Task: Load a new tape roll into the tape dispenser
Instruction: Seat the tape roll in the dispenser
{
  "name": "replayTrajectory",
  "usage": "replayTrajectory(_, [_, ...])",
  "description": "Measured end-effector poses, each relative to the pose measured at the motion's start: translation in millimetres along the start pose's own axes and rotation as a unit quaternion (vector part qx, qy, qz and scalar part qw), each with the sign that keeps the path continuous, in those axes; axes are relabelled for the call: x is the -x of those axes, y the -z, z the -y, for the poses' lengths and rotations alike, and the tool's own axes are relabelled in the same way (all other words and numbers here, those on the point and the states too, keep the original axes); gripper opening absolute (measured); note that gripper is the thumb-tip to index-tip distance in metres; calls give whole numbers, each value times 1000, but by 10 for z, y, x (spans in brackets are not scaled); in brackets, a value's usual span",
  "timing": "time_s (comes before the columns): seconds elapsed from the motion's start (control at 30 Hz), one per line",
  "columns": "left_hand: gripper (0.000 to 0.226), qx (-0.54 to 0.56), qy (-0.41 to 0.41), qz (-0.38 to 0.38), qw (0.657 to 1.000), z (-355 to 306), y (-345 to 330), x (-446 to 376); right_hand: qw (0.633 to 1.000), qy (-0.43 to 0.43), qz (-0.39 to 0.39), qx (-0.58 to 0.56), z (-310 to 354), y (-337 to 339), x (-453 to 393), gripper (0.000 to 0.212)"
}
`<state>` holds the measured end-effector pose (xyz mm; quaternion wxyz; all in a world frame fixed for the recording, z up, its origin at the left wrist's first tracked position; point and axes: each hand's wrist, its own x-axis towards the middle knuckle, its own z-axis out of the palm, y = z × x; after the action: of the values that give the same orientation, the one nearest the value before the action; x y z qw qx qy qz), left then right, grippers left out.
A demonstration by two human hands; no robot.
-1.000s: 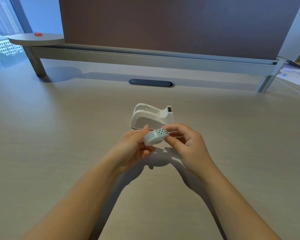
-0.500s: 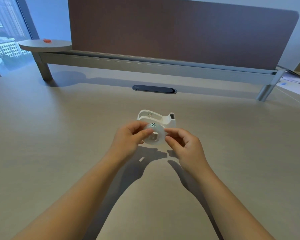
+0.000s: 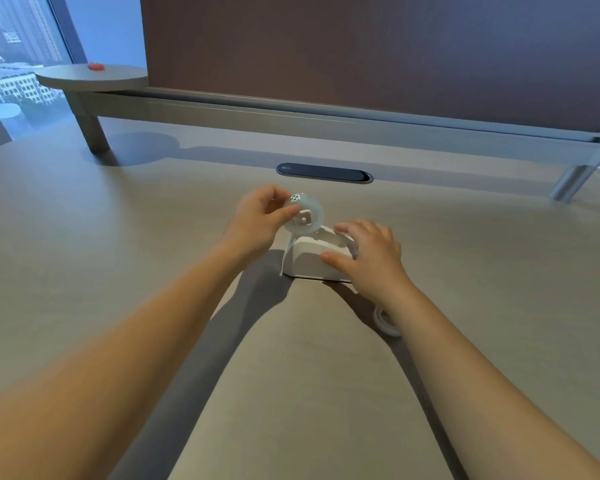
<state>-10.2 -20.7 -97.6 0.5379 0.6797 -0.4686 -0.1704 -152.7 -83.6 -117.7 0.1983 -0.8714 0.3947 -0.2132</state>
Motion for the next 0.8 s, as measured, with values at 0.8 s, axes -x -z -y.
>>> replayTrajectory(0.8, [21, 70, 109, 129, 983, 136, -96, -22, 998, -8, 11, -62, -24, -38, -4, 46])
